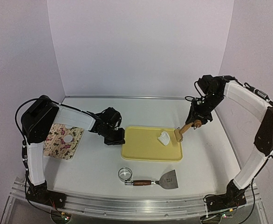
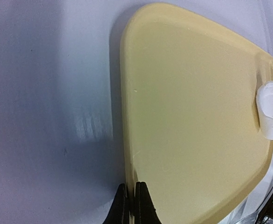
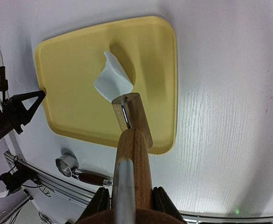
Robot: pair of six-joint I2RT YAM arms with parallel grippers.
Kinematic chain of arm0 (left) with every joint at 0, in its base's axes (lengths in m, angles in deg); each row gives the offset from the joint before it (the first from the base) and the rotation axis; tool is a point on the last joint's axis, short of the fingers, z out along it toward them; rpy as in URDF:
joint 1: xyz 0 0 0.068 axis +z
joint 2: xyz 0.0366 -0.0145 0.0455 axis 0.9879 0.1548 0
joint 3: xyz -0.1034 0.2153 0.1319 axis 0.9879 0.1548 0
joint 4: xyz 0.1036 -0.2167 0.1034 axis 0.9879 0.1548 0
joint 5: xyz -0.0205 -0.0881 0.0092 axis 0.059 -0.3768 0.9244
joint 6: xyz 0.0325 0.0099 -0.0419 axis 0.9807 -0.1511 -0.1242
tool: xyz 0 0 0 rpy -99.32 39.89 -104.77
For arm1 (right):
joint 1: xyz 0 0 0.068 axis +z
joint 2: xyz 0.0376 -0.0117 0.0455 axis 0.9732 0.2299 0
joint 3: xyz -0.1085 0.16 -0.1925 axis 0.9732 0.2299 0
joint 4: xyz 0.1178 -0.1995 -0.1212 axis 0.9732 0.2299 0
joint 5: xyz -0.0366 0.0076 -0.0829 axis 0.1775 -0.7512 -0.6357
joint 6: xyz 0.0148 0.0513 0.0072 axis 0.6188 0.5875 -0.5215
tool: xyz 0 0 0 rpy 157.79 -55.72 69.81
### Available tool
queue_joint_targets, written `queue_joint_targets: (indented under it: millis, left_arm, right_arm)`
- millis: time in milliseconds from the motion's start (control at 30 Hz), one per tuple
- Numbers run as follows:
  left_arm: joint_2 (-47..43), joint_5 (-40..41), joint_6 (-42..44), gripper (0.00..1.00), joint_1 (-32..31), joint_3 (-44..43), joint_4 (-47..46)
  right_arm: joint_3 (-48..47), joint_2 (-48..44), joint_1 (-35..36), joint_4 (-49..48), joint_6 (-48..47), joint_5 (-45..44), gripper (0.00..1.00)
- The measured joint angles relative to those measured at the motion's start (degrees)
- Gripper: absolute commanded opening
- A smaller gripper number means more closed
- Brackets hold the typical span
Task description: Roll out the dumpling wrappers from the dough
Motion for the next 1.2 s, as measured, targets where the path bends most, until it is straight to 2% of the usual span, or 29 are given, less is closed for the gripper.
queue_joint_targets:
  millis: [233,367,433,533,600,733,967,1200]
  left_arm:
    - [-4.0,-7.4,0.1,0.25,-0.6,6.8,-3.5]
    - [-5.6,-9.8,1.7,0.4,-1.9,7.8,-2.1]
    - [-6.1,-9.0,4.2,0.43,-2.3,7.2,0.4]
    - [-5.8,-6.1,9.0,0.46,-2.3,3.1,6.2]
    - [-4.5,-3.4,14.2,0.48,-2.1,-2.6,9.9]
    - [-0.4,-0.4,23.7,0.52,-1.7,-13.5,11.2]
    - [8.3,-1.6,37.9,0.52,-0.9,-24.7,11.5]
    - [15.8,-3.0,44.3,0.52,-0.5,-30.1,12.2]
  right_arm:
    - [0.0,0.0,4.6,-2.7,4.6,-3.5,0.0]
    - [0.0,0.0,4.7,-3.4,6.1,-7.6,0.0]
    - [0.0,-0.3,4.6,-3.5,6.6,-9.5,0.0]
    - [0.2,-1.3,4.6,-3.6,6.9,-11.6,0.0]
    - [0.6,-2.4,4.6,-3.6,6.9,-12.5,0.0]
    - [0.9,-4.8,4.6,-3.6,7.0,-13.6,0.0]
    - [2.9,-8.3,4.6,-3.8,7.9,-14.8,0.0]
    - [6.3,-12.4,4.6,-3.8,9.6,-15.0,0.0]
